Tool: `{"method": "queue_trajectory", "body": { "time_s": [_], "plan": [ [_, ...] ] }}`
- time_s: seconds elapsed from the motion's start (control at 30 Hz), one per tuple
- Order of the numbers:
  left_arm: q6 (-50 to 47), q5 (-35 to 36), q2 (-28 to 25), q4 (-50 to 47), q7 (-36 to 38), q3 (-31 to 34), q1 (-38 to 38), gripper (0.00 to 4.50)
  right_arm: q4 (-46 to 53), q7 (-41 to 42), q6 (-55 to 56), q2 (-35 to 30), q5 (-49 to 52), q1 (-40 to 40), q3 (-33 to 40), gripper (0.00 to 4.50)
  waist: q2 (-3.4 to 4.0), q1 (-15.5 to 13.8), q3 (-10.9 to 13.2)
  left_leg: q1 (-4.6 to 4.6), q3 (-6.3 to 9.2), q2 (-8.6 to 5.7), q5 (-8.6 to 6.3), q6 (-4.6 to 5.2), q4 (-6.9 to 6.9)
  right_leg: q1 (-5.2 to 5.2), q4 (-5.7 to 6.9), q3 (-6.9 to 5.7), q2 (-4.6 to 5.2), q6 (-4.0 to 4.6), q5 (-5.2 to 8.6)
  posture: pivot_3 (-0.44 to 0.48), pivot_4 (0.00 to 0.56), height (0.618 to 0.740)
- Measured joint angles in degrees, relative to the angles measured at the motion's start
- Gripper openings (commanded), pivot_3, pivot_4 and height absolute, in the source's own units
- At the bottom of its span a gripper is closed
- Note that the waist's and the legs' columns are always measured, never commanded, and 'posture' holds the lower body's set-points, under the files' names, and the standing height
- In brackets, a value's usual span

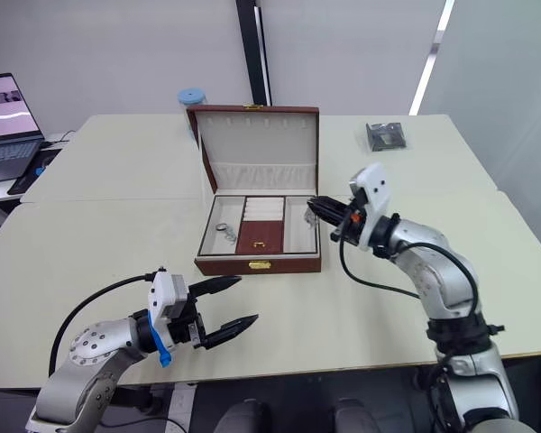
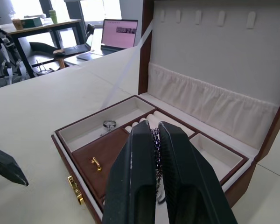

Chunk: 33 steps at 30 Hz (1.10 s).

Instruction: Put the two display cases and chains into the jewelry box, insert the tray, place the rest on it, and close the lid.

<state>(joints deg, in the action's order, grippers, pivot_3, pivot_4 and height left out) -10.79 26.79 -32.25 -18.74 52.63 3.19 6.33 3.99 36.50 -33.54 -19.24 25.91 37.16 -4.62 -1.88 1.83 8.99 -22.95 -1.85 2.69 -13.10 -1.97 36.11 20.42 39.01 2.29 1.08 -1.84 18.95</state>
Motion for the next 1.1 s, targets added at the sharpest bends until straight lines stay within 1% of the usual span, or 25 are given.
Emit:
{"method": "queue_trajectory", "body": {
  "time_s": [0.17,0.47,0.67,1.0,1.07,1.1],
  "plan": [
    [-0.02,0.06,1.07,-1.19,-3.26,1.27,1.22,4.5,-6.9,-0.42,3.29,3.44,-2.76,4.32,-0.69,0.01,0.01,-0.03,0.01,-0.04,0.01,0.01,0.0,0.0,-0.02,0.04,-0.01,-0.02,0.01,0.0,0.0,0.0,0.15,0.74],
    [0.13,0.06,2.28,-2.05,-6.06,2.37,3.15,4.5,-15.8,-0.39,7.51,7.15,-6.0,5.36,-0.91,0.01,0.03,0.01,0.02,-0.04,0.0,0.0,0.0,0.0,-0.03,0.04,0.0,-0.03,0.04,0.0,0.0,0.0,0.15,0.74],
    [0.2,0.03,2.62,-3.43,-7.25,2.39,3.72,4.5,-18.33,-0.32,8.99,8.62,-7.1,5.31,-0.99,0.01,0.05,0.02,0.03,-0.04,-0.01,0.0,0.0,0.0,-0.03,0.05,0.0,-0.02,0.04,0.01,0.0,0.0,0.15,0.74],
    [0.26,-0.19,3.24,-3.52,-8.33,2.34,4.29,4.5,-21.38,-0.35,10.34,9.24,-8.94,5.27,-0.96,0.01,0.08,0.02,0.05,-0.04,-0.01,0.0,0.0,0.0,-0.04,0.06,0.0,-0.02,0.04,0.01,0.0,0.0,0.15,0.74],
    [0.26,-0.21,3.29,-3.52,-8.37,2.32,4.28,4.5,-21.62,-0.4,10.41,9.3,-8.95,5.27,-0.91,0.68,0.08,0.02,0.05,-0.04,-0.01,0.0,0.0,0.0,-0.04,0.06,0.0,-0.02,0.04,0.01,0.0,0.0,0.15,0.74],
    [0.27,-0.22,3.32,-3.52,-8.39,2.32,4.28,4.5,-21.77,-0.42,10.41,9.31,-8.94,5.26,-0.87,0.81,0.08,0.02,0.05,-0.04,-0.01,0.0,0.0,0.0,-0.04,0.06,0.0,-0.01,0.04,0.01,0.0,0.0,0.15,0.74]
  ]
}}
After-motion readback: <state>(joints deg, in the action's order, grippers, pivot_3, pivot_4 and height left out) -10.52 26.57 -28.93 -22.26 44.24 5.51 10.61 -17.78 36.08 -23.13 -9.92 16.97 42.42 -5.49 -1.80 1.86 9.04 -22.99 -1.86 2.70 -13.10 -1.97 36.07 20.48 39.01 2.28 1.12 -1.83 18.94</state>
